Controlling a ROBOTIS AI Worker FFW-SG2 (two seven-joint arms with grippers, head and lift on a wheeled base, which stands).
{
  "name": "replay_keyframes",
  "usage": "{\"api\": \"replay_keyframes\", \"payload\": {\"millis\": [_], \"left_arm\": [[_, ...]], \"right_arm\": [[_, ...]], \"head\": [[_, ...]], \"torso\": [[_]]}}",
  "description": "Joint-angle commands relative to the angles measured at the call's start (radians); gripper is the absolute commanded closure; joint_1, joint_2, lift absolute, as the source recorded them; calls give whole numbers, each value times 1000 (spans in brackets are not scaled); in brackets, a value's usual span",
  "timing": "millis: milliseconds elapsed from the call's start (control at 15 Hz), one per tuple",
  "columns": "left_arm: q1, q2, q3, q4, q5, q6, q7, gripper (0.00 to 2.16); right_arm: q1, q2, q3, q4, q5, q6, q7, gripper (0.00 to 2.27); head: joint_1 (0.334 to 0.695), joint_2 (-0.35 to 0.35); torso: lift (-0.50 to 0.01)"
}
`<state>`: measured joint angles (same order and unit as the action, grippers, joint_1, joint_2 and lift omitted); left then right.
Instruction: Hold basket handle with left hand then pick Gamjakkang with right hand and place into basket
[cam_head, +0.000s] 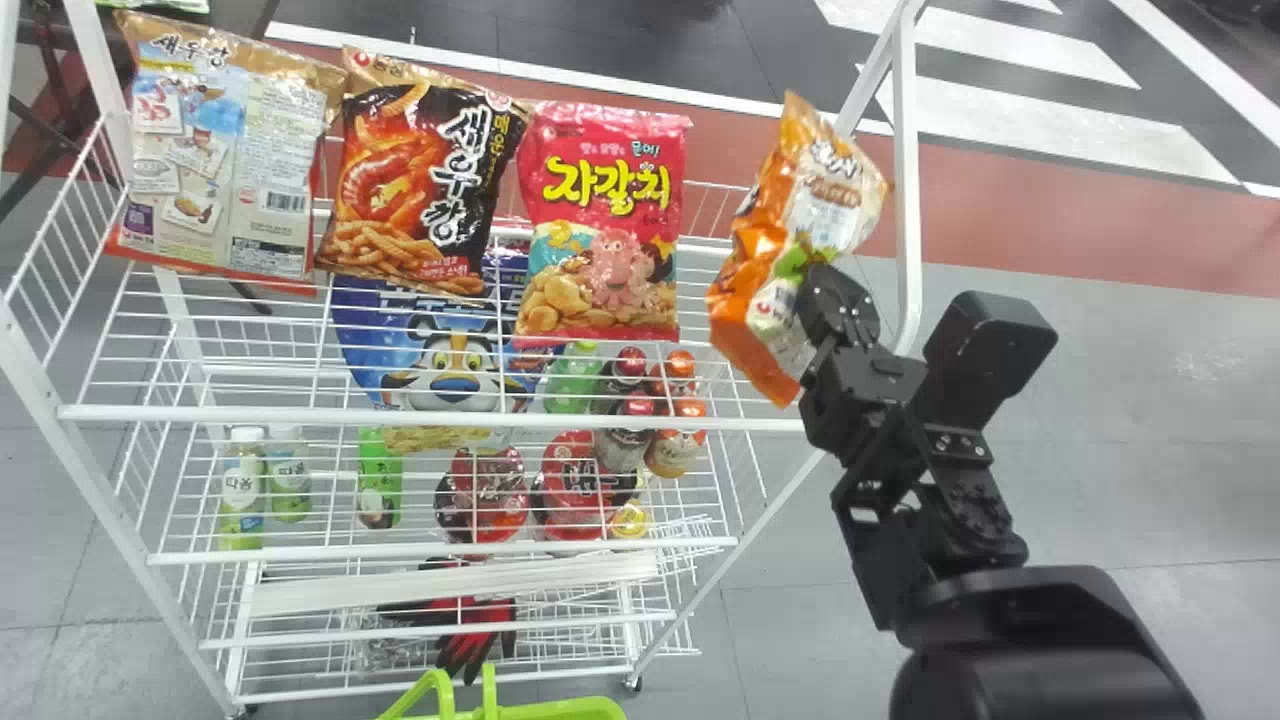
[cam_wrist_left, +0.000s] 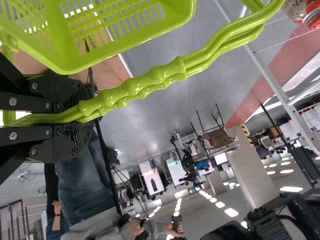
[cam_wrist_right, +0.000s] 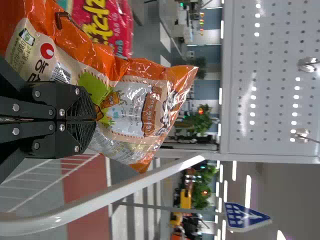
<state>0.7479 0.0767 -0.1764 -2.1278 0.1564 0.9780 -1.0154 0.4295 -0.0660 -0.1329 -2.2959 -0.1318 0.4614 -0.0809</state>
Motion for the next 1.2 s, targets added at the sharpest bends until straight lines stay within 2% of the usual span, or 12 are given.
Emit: {"api": "replay_keyframes", "payload": {"millis": [0,333,667,867,1133], "left_arm": [[5,0,-2,-6,0,0,0,2148],[5,-3,0,-3,0,-6,0,2148],[5,-3,2,-1,2,-9,-3,2148],[5,-3,2,0,2,-12,-3,2148],[5,-3,2,2,2,-15,0,2148]], "right_arm": [[61,0,-1,-88,-34,142,16,2250],[135,6,41,-189,-57,452,107,2250],[170,6,73,-274,-101,836,144,2250],[198,5,108,-298,-85,995,142,2250],[229,-31,176,-281,-43,1084,144,2250]], "head": [[695,-350],[695,-350],[695,-350],[695,-350],[695,-350]], "torso": [[-18],[-18],[-18],[-18],[-18]]}}
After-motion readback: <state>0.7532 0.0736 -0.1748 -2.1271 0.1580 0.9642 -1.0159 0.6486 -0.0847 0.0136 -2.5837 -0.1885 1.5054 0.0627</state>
